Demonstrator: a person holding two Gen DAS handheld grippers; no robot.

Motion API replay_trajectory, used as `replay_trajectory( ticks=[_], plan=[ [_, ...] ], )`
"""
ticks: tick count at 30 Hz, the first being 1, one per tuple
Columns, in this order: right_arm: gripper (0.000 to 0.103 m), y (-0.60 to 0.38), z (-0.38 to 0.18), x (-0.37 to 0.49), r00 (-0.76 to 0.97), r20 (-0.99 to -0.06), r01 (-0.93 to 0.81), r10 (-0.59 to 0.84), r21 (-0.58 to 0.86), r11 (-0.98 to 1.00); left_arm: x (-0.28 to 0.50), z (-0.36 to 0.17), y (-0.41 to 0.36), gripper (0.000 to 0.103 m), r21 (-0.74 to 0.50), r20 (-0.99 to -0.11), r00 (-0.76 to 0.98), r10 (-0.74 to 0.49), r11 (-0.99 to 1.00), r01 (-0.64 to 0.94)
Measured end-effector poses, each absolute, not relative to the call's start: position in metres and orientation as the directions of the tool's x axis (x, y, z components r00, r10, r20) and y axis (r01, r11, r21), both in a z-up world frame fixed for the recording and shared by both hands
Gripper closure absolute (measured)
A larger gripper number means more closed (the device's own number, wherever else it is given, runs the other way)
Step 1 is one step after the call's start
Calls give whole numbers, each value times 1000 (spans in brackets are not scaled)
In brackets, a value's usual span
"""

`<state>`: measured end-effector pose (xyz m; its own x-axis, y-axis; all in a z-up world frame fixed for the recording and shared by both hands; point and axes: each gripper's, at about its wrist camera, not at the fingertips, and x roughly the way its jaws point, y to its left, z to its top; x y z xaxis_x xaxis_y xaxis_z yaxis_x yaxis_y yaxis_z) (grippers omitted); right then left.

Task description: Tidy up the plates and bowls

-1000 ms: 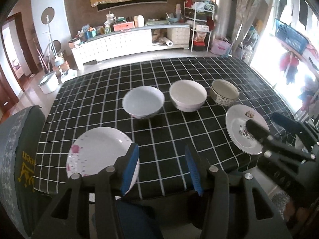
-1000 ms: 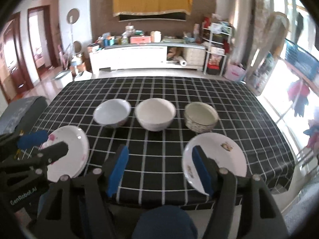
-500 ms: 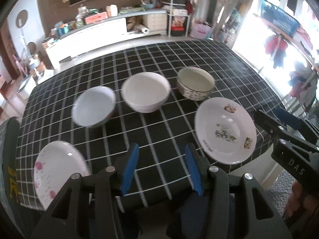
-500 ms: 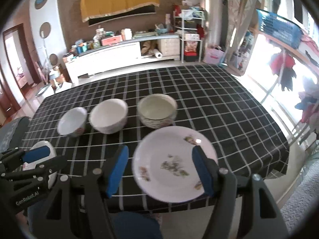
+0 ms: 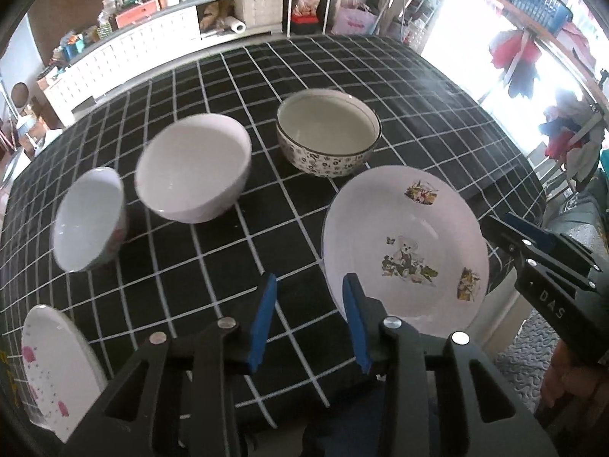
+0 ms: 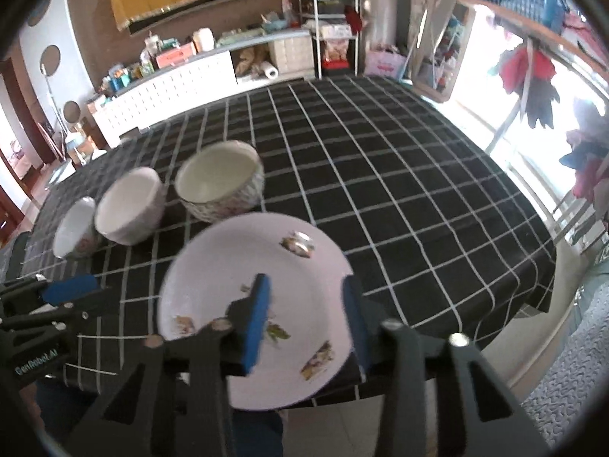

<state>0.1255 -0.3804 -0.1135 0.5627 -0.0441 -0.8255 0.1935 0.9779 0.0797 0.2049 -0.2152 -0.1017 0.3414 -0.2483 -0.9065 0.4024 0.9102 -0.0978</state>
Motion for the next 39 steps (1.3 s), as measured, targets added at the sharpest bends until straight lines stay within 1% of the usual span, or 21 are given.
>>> replay_trajectory(
  ticks=[6, 11, 17, 19, 21, 26, 32, 35, 39],
  plan=[
    [71, -395, -139, 132, 522, -852, 212, -34, 91, 973, 219, -127, -226, 72, -102, -926, 292, -241, 901, 421],
    [71, -405, -148, 133, 507, -861, 231, -43, 88, 969, 226, -145, -230, 78, -120, -934, 257, -247, 896, 427],
    [71, -413, -159, 134, 483, -875, 240, -21, 109, 965, 226, -148, -236, 87, -134, -929, 253, -269, 885, 446],
    [75, -414, -161, 133, 483, -876, 242, -19, 112, 964, 225, -149, -238, 90, -137, -928, 252, -273, 882, 450],
    [83, -412, -161, 133, 486, -874, 232, -7, 121, 965, 225, -150, -240, 92, -143, -927, 248, -280, 879, 455],
    [84, -406, -161, 131, 499, -866, 233, -41, 89, 968, 224, -150, -241, 92, -137, -926, 256, -279, 877, 461],
    [84, -391, -160, 134, 491, -870, 195, -53, 51, 979, 224, -151, -225, 92, -133, -928, 262, -263, 894, 427],
    [84, -379, -160, 133, 488, -872, 163, -20, 69, 984, 224, -153, -207, 92, -152, -930, 259, -262, 914, 375],
    [84, -354, -160, 133, 483, -875, 102, 10, 68, 992, 218, -153, -183, 92, -121, -935, 278, -219, 936, 331]
  ],
)
